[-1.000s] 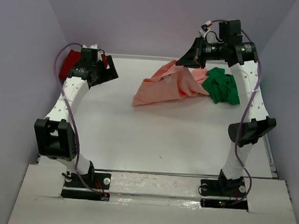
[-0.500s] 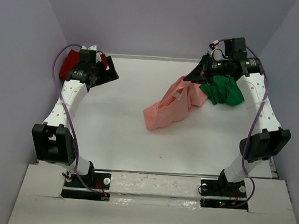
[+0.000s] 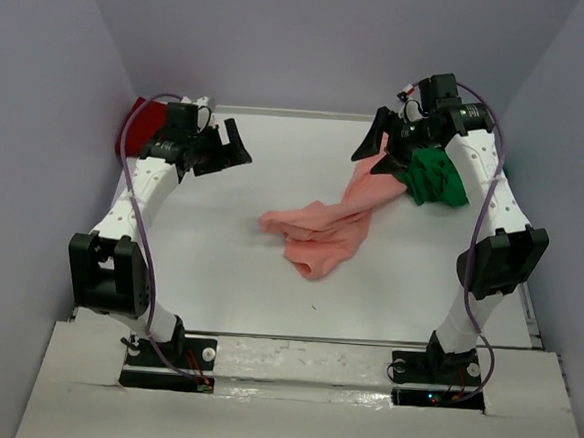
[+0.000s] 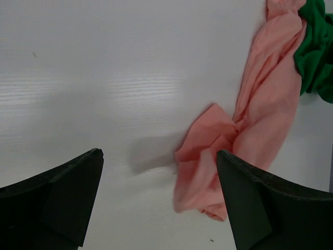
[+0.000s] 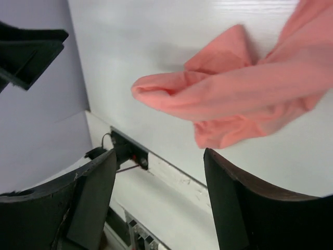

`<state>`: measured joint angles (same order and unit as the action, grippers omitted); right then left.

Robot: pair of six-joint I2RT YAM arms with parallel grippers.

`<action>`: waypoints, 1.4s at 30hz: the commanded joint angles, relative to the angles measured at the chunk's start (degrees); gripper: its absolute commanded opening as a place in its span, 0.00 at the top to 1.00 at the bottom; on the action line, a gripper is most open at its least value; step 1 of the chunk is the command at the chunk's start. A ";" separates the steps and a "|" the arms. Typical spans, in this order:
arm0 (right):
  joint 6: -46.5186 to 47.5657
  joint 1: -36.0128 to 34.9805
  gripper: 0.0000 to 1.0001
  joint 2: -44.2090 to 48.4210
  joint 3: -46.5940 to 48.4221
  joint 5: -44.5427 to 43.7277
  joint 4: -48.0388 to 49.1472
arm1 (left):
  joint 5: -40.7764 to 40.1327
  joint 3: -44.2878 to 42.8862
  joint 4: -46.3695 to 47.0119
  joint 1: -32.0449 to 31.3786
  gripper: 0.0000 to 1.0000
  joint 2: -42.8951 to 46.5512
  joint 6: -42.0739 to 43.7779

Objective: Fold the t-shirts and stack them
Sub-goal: Move the tshirt to the center of the board

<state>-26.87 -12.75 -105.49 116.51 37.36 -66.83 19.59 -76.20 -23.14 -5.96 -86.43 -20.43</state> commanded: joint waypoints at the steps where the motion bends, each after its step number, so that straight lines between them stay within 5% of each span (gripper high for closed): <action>1: 1.83 0.71 0.27 0.82 -1.89 -13.35 2.66 | 10.89 -2.54 0.90 -6.67 0.01 -4.43 2.93; 8: 2.61 1.86 0.27 -3.66 -3.48 -31.28 5.30 | 14.15 -6.50 -0.51 -17.84 0.01 -12.17 3.46; 15: 0.95 6.42 0.29 -8.67 -5.33 -36.57 11.10 | 15.74 -10.80 -4.54 -21.55 0.01 -19.64 3.90; 27: 2.26 12.40 0.33 -20.97 2.83 -42.11 11.55 | 4.84 -24.07 -17.90 -25.24 0.01 -29.84 9.35; 29: 2.35 12.93 0.43 -23.52 4.77 -42.90 10.49 | 4.84 -25.48 -19.49 -25.51 0.01 -32.04 9.96; 30: 2.35 13.45 0.66 -24.31 6.35 -44.12 10.40 | 4.32 -26.62 -20.19 -26.12 0.01 -32.83 10.23; 31: 2.44 13.46 0.75 -25.54 7.23 -45.70 10.40 | 3.62 -27.15 -21.93 -26.82 0.01 -34.49 10.75; 37: 2.70 14.77 0.81 -32.22 18.55 -47.47 9.18 | -4.81 -29.97 -27.22 -28.76 0.04 -38.55 11.37; 39: 2.44 15.30 1.00 -35.12 21.12 -48.61 9.08 | -6.22 -30.49 -28.10 -29.02 0.04 -38.90 11.20; 42: 2.44 15.92 1.00 -38.20 25.25 -50.98 9.70 | -7.11 -29.88 -29.51 -29.20 0.04 -39.60 10.76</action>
<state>-24.71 1.98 -140.92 135.87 -9.02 -58.15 16.08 -104.14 -47.27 -34.63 -126.82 -10.28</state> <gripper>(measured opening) 0.010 0.963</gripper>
